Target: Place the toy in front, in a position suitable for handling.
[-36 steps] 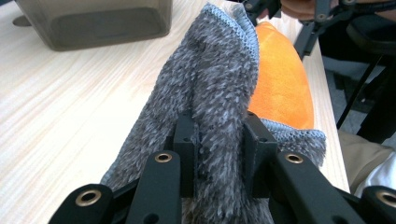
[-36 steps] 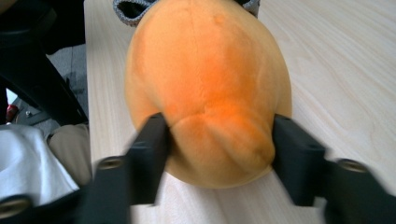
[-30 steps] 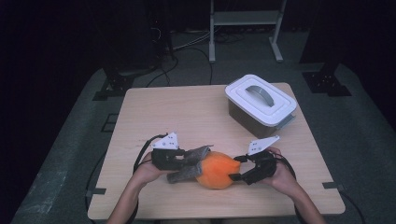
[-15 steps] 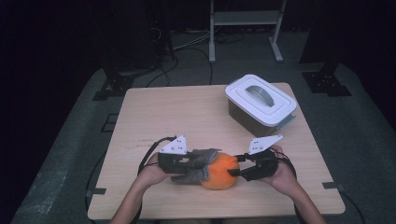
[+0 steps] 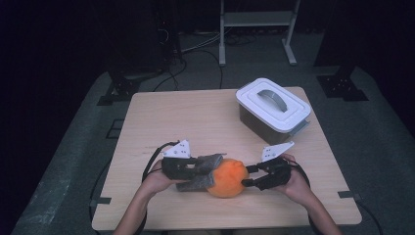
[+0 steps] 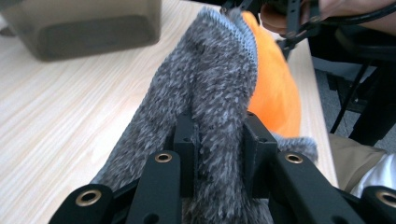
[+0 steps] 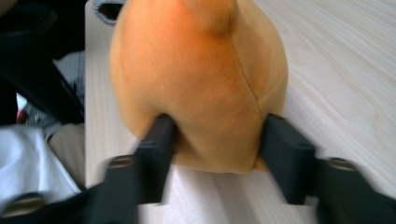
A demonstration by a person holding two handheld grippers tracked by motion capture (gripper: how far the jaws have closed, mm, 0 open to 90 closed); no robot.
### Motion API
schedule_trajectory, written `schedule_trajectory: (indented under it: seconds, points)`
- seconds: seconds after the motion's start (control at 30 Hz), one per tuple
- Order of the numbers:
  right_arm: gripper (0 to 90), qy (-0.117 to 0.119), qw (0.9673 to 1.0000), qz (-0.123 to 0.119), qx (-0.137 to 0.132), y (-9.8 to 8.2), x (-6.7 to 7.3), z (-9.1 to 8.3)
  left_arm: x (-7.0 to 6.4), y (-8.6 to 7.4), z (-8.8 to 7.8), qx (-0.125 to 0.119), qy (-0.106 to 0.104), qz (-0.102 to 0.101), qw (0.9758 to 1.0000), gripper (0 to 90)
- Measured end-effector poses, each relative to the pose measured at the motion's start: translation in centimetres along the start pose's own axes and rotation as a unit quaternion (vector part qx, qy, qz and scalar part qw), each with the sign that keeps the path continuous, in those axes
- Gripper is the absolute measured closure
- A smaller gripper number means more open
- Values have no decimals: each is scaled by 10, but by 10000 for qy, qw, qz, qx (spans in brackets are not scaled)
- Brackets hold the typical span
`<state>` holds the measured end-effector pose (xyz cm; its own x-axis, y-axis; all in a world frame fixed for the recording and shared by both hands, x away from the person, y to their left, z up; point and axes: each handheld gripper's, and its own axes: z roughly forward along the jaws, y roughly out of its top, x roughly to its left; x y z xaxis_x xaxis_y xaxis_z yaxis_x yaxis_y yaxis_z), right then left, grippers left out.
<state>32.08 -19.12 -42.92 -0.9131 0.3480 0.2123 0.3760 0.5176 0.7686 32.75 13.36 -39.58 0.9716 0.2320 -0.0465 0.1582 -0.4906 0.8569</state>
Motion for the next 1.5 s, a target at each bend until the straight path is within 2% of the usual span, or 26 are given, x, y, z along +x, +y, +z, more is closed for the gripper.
schedule_trajectory:
  seconds: [0.03, 0.07, 0.1, 0.17, 0.2, 0.3, 0.37, 0.43, 0.47, 0.5, 0.53, 0.63, 0.7, 0.77, 0.83, 0.87, 0.9, 0.97, 1.0, 1.07, 1.1, 1.2, 1.27, 1.33, 1.37, 1.5]
  points:
    - [613, -33, 9999, -90, 79, 4, 4, -3, -6, 7, 0, 54, 36, 171, 9998, 714]
    - [626, -40, 9999, -117, 115, 6, 5, -4, -9, 11, -1, 29, 23, 239, 9997, 714]
    - [636, -45, 9999, -107, 105, 7, 6, -6, -13, 16, -1, -63, -47, 300, 9995, 714]
    - [639, -11, 10000, -74, 37, 10, 8, -9, -17, 21, 0, -80, -62, 372, 9993, 712]
    - [639, -38, 9999, -103, 27, 12, 9, -10, -24, 28, 1, -53, -87, 536, 9985, 711]
    - [638, -79, 9998, -198, -29, 16, 15, -13, -28, 33, 1, -105, -139, 623, 9979, 710]
    - [627, -89, 9996, -242, -78, 17, 16, -14, -25, 30, 0, 11, 6, 593, 9982, 710]
    - [593, -137, 9996, -218, -85, 16, 15, -12, -18, 21, 3, 279, 169, 521, 9981, 712]
    - [577, -174, 9995, -243, -129, 14, 14, -11, -13, 15, 3, 245, 117, 365, 9990, 714]
    - [577, -174, 9995, -243, -129, 14, 14, -11, -13, 15, 3, 245, 117, 365, 9990, 715]
    - [527, -140, 9996, -121, -227, 12, 9, -13, -6, 8, 1, 181, 111, 198, 9996, 716]
    - [389, -181, 9995, 36, -238, 6, 1, -12, 0, 4, -3, 197, 207, 108, 9995, 715]
    - [361, -176, 9996, 89, -181, 3, -2, -10, 2, 2, -5, 142, 190, 44, 9997, 715]
    - [300, -100, 9999, 91, -40, -2, -3, 6, 1, 2, -4, 76, 115, 33, 9999, 714]
    - [306, -70, 9999, 66, -39, -2, -2, 10, 1, 4, -4, 70, 97, 64, 9999, 714]
    - [422, -1, 10000, -39, 50, 2, 3, 15, -1, 6, -5, -10, 103, 53, 9999, 714]
    - [422, -1, 10000, -39, 50, 2, 3, 15, -1, 6, -5, -10, 103, 53, 9999, 714]
    - [546, -96, 9998, -146, 91, 10, 8, 6, -4, 12, -12, -253, 43, 96, 9996, 714]
    - [546, -96, 9998, -146, 91, 10, 8, 6, -4, 12, -12, -253, 43, 96, 9996, 714]
    - [560, -174, 9996, -178, 134, 15, 13, -4, -13, 23, -15, -532, -123, 224, 9983, 713]
    - [560, -174, 9996, -178, 134, 15, 13, -4, -13, 23, -15, -532, -123, 224, 9983, 713]
    - [560, -253, 9989, -369, 110, 22, 21, -10, -16, 24, -9, -279, -62, 361, 9989, 712]
    - [540, -332, 9984, -448, 98, 25, 25, -10, -8, 14, -6, -126, 41, 231, 9996, 712]
    - [510, -364, 9983, -459, 66, 24, 25, -8, -6, 12, -6, -124, 48, 181, 9997, 713]
    - [420, -351, 9984, -432, -23, 21, 21, -7, 0, 5, -8, -120, 78, 43, 9999, 713]
    - [290, -315, 9991, -255, -103, 13, 13, 0, 4, 1, -12, -153, 95, -81, 9998, 712]
